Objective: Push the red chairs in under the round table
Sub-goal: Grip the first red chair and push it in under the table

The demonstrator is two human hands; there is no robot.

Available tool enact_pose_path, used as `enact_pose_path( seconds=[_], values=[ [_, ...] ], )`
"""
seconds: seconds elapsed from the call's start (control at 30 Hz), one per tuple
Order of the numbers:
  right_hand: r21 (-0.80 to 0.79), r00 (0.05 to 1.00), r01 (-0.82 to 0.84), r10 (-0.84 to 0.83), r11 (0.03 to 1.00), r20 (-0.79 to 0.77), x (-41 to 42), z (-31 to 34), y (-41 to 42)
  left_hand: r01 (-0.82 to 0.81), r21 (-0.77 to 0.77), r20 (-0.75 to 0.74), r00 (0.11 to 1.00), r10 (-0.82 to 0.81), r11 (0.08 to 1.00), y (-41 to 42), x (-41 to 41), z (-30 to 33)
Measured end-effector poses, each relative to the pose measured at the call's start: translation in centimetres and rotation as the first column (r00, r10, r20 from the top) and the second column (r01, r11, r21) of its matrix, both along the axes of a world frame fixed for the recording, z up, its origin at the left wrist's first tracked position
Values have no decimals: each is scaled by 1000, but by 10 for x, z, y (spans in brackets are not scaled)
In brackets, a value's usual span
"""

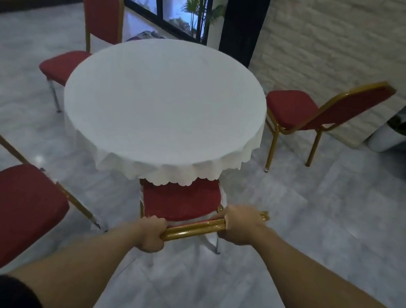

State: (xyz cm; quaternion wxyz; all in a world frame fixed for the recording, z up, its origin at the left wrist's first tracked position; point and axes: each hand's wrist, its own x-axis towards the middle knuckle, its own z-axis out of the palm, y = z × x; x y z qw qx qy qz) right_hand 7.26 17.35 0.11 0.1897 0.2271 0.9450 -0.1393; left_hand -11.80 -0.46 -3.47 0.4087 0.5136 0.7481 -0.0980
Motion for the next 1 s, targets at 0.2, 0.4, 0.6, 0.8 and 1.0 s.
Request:
enact_pose_path(
  seconds=[0.2, 0.4, 0.6, 0.8, 1.0],
  values=[
    [-7, 998, -63, 63, 998, 6, -5, -17, 16, 75, -107, 66, 995, -68, 991, 16, -12, -2],
    [-233, 998, 3, 13, 973, 68, 5, -2, 25, 85, -277, 81, 995, -65, 957, 36, -3, 6],
    [-272, 964, 241, -262, 932, -43, 13, 58, 76, 13, -169, 81, 997, 1, 985, 110, -8, 85],
    [-151, 882, 456, -468, 877, -59, 32, 109, 154, 32, 318, -187, 982, 29, 947, 217, 2, 166],
    [-146, 833, 531, -546, 835, -92, 104, 136, 240, 89, 435, -236, 972, 18, 896, 310, 70, 196]
  ],
)
